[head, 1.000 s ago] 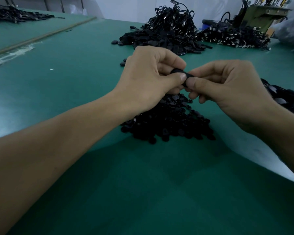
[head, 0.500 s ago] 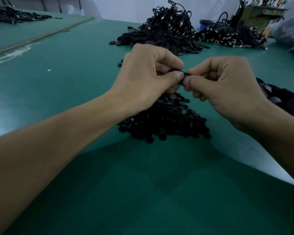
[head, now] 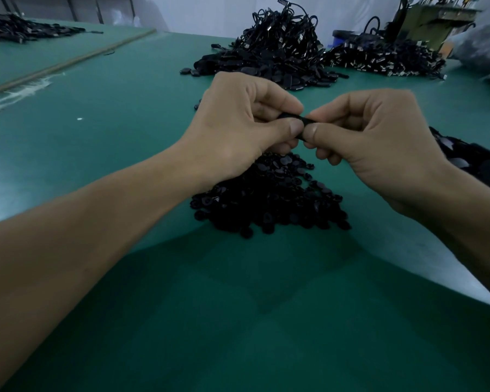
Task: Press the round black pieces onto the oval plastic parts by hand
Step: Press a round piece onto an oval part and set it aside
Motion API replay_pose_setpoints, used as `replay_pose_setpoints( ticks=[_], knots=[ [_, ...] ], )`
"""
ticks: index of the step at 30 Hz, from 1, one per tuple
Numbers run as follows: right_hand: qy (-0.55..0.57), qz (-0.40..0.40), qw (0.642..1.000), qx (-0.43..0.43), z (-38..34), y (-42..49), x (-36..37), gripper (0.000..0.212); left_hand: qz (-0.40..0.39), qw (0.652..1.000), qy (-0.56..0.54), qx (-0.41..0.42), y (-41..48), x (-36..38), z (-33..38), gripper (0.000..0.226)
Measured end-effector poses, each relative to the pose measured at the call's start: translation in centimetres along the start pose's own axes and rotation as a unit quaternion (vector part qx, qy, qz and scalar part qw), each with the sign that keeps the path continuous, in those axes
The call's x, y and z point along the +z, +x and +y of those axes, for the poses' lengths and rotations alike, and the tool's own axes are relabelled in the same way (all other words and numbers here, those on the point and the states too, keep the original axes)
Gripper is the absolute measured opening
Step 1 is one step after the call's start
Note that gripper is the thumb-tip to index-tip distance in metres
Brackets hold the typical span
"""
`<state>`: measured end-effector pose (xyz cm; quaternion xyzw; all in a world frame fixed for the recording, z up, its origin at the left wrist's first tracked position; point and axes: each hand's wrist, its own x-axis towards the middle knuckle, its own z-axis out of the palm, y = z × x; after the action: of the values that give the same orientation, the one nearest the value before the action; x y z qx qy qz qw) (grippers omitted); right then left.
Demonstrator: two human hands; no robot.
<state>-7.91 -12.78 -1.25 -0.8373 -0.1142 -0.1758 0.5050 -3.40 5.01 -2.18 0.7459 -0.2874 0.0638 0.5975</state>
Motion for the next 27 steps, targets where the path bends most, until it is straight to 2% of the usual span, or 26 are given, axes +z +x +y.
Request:
replay_pose_setpoints(
  ticks=[14, 17, 20, 23, 25, 27],
  knots=[
    [-0.008, -0.007, 1.000, -0.025, 0.2, 0.0, -0.5, 0.014, 0.036, 0.993, 0.098, 0.059, 0.1, -0.1, 0.5, 0.007],
    [-0.019, -0.027, 0.999, -0.011, 0.5, 0.2, -0.2, 0.020, 0.031, 0.995, 0.087, 0.026, 0.3, -0.3, -0.3, 0.009],
    [-0.105, -0.056, 0.993, 0.002, 0.9, 0.0, 0.5, 0.028, 0.036, 0.995, 0.092, -0.007, 0.7, -0.8, -1.4, 0.014],
    [-0.195, -0.043, 0.979, -0.029, 0.7, -0.4, 1.1, 0.040, 0.084, 0.992, 0.088, -0.027, 1.7, -1.8, -2.4, 0.016],
    [-0.224, -0.035, 0.973, -0.050, 0.2, -0.6, 1.1, 0.033, 0.121, 0.988, 0.076, -0.053, 2.6, -2.6, -3.1, 0.017],
    [-0.245, -0.047, 0.966, -0.065, -0.1, -0.8, 1.0, 0.016, 0.144, 0.983, 0.067, -0.091, 3.5, -3.4, -3.8, 0.019]
  ],
)
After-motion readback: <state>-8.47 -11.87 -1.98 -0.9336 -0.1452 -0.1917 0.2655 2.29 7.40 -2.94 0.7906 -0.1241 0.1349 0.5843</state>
